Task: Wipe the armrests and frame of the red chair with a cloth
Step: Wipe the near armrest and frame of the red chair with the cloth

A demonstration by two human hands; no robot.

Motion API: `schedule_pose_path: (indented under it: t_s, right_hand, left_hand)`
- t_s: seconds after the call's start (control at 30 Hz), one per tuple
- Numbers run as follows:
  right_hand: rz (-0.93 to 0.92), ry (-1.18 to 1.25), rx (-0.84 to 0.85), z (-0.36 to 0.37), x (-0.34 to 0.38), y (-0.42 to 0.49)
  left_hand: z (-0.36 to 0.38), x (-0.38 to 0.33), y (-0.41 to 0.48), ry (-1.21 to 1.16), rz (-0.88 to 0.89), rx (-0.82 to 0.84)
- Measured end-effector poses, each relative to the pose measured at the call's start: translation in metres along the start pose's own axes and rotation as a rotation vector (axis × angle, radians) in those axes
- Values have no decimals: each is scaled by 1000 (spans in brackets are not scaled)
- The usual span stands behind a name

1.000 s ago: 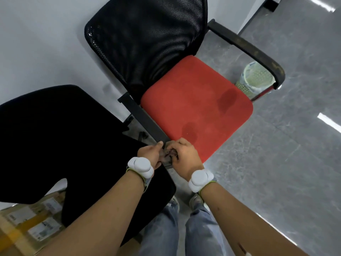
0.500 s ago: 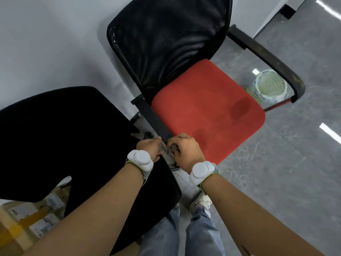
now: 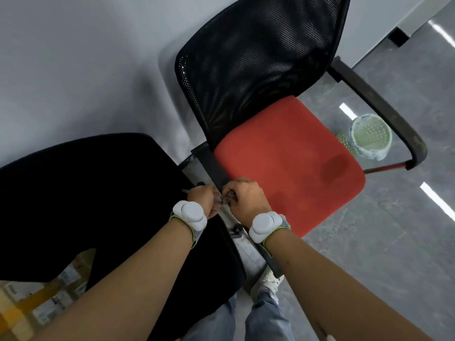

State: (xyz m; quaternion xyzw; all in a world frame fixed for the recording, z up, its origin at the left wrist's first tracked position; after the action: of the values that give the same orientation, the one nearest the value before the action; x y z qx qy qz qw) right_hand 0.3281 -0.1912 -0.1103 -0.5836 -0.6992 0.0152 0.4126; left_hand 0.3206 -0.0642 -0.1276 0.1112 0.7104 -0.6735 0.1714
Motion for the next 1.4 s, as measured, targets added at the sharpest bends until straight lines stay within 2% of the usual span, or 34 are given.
schedule_pose_path:
  t_s: [0.2,0.43,0.63,0.93,1.17,1.4]
  right_hand:
    - [-4,-27,38,-5,20,35]
    - [-32,-89,58,-8,45,77]
    - [-90,-177,-8,-11,69,106]
    - [-103,-319,-145,4,66,110]
    - [-141,-271,-90,2,55,103]
    - [-198,-185,-67,2,25,58]
  left_hand:
    - [-10,-21,10,32,28,-5]
    - [-19,-27,15,-199,-78,17]
    - [-21,-24,11,-243,-154,66]
    - [-16,-12,4,-229,-177,103]
    - [-8,2,-2,-181,-102,103]
    - [17,19,-15,-227,-150,71]
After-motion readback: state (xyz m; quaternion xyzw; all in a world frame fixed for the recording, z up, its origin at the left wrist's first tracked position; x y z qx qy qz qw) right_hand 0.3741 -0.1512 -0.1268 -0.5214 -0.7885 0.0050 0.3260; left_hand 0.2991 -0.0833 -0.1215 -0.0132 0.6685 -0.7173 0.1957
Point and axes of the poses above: each hand's wrist, its own y-axis towards the middle knuckle, its own z-axis out of the palm, x = y × z, the point moved 2 cm from there along y, towards the middle knuckle, and after that the axes turned 8 degrees about x, right-handed, at the moved point
